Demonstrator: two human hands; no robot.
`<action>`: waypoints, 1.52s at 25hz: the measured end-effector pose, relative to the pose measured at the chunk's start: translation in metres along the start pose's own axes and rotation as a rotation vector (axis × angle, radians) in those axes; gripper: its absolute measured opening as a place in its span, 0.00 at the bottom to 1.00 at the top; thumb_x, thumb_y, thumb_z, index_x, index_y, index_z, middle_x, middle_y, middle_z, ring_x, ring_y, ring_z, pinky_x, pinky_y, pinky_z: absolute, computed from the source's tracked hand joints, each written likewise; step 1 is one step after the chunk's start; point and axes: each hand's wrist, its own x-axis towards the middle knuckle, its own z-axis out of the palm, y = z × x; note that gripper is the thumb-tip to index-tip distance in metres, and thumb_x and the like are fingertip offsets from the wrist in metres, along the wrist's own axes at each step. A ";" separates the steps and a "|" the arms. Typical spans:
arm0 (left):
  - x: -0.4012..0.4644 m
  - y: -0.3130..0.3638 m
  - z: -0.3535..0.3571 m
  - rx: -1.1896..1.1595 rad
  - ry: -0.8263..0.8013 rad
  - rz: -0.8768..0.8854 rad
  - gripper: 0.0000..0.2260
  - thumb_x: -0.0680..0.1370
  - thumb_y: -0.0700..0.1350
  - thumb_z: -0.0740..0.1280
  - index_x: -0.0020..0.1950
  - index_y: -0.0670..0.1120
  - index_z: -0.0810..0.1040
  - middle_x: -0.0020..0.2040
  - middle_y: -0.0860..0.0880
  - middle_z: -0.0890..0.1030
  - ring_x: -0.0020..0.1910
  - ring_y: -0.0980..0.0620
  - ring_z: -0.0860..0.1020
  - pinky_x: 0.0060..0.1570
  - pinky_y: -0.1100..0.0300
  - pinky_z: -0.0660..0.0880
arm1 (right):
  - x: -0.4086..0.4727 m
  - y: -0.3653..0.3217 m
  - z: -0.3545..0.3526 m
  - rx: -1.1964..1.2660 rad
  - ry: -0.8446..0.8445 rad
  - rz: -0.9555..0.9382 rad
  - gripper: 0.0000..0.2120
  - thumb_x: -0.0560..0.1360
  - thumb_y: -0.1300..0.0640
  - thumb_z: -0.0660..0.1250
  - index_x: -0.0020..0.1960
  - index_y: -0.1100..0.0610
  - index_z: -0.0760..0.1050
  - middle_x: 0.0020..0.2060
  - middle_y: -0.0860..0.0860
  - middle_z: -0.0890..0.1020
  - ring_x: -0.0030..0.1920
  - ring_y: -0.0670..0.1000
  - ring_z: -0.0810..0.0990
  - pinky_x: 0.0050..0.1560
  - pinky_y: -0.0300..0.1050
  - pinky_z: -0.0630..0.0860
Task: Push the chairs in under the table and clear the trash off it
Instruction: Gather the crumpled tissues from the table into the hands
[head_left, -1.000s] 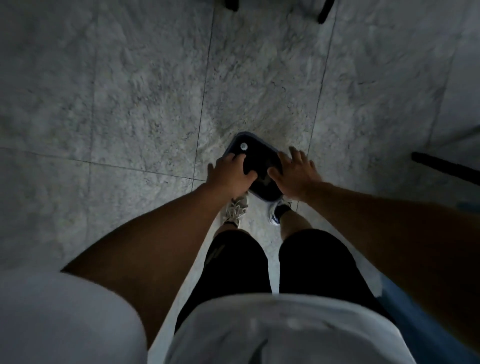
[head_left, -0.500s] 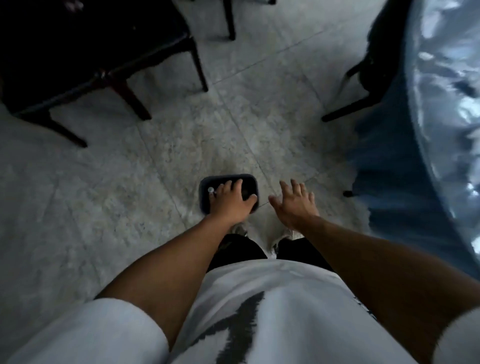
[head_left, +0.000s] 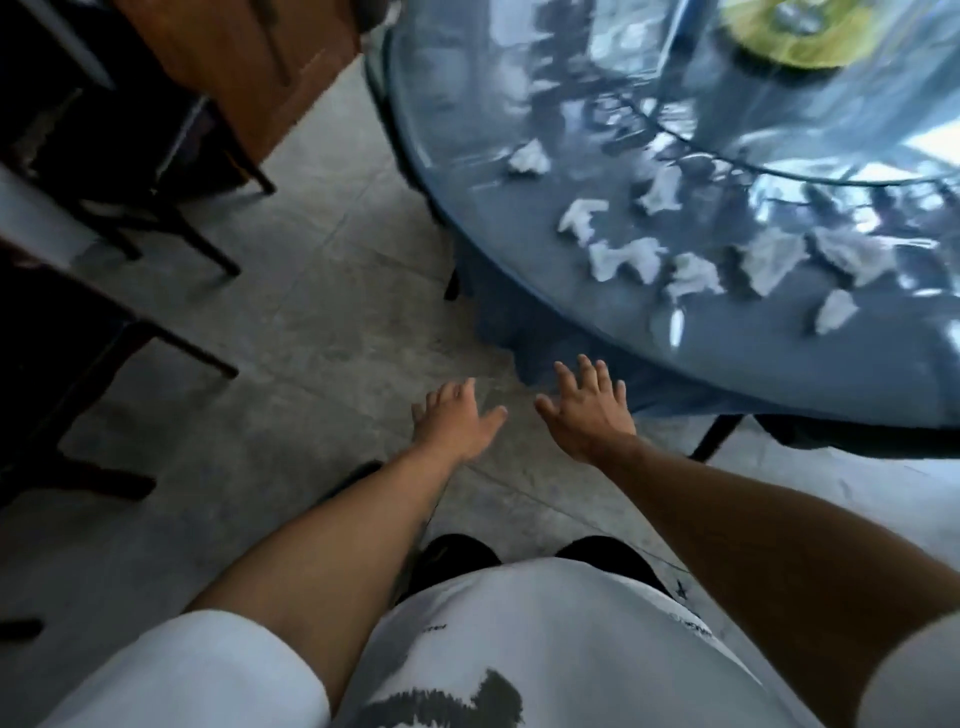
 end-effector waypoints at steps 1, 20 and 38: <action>0.005 0.028 0.002 0.030 0.008 0.034 0.37 0.79 0.67 0.57 0.82 0.48 0.56 0.80 0.43 0.62 0.78 0.41 0.61 0.75 0.41 0.57 | -0.001 0.024 -0.012 0.015 0.024 0.023 0.34 0.82 0.35 0.50 0.82 0.50 0.49 0.83 0.56 0.46 0.82 0.59 0.41 0.80 0.64 0.43; 0.127 0.340 0.027 0.132 -0.018 0.405 0.34 0.79 0.66 0.59 0.81 0.50 0.59 0.80 0.43 0.62 0.78 0.42 0.60 0.76 0.42 0.57 | 0.065 0.279 -0.134 0.268 0.190 0.418 0.36 0.79 0.45 0.63 0.81 0.54 0.54 0.81 0.60 0.52 0.81 0.62 0.50 0.79 0.60 0.53; 0.160 0.496 0.070 -0.153 0.004 0.280 0.24 0.80 0.47 0.66 0.75 0.43 0.69 0.72 0.42 0.73 0.72 0.43 0.69 0.72 0.52 0.64 | 0.154 0.401 -0.175 0.287 0.051 0.162 0.10 0.76 0.60 0.67 0.57 0.56 0.75 0.60 0.55 0.70 0.59 0.59 0.73 0.50 0.52 0.77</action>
